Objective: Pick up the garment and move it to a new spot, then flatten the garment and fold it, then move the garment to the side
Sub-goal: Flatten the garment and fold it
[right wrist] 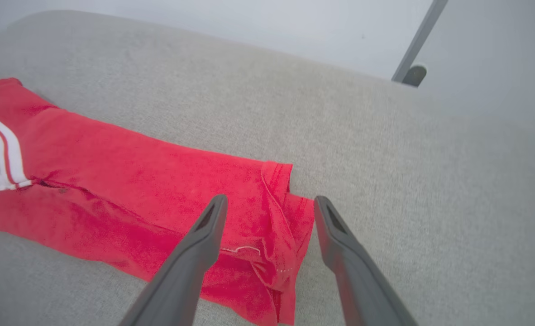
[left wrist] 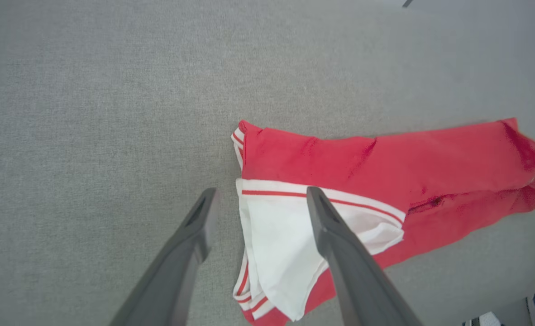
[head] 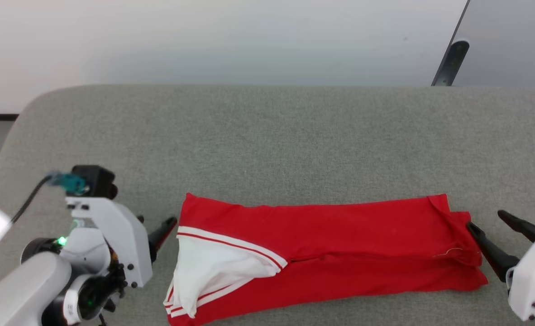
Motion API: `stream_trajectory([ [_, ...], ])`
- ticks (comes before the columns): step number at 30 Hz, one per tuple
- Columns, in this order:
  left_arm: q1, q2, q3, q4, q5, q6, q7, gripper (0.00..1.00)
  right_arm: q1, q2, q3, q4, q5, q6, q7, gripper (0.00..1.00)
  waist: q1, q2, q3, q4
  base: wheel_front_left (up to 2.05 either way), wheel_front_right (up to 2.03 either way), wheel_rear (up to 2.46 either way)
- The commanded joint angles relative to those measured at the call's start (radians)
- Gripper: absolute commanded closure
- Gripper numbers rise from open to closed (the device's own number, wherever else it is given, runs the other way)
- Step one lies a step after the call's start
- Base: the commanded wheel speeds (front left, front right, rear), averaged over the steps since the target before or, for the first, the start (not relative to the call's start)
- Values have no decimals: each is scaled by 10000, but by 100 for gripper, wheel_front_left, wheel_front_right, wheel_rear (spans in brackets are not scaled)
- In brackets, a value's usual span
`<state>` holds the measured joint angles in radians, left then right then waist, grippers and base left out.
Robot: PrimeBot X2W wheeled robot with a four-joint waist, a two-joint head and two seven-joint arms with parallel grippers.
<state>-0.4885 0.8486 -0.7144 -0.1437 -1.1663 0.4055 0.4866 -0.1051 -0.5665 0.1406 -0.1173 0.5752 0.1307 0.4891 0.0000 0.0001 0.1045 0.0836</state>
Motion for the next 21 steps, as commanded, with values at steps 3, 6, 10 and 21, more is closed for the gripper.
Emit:
stream_trajectory([
  [3,663,-188,419,109,149,-391,-1395,0,417,35,-145,-142,-673,-3,-1279,0,0,-1,-222,85,0,0,0],
  [6,1144,-227,726,250,550,-907,-2986,0,700,265,-394,-82,-1317,-4,-2648,0,0,-1,-379,155,0,0,0],
  [10,1816,-378,848,672,1374,-1570,-5167,0,1132,728,-747,270,-1989,-4,-4129,0,0,-1,-602,287,0,0,0],
  [21,3111,-1677,1782,2032,3541,-1992,-7520,0,2233,1508,-1747,1328,-2011,-4,-4557,0,0,-1,-1035,878,0,0,0],
])
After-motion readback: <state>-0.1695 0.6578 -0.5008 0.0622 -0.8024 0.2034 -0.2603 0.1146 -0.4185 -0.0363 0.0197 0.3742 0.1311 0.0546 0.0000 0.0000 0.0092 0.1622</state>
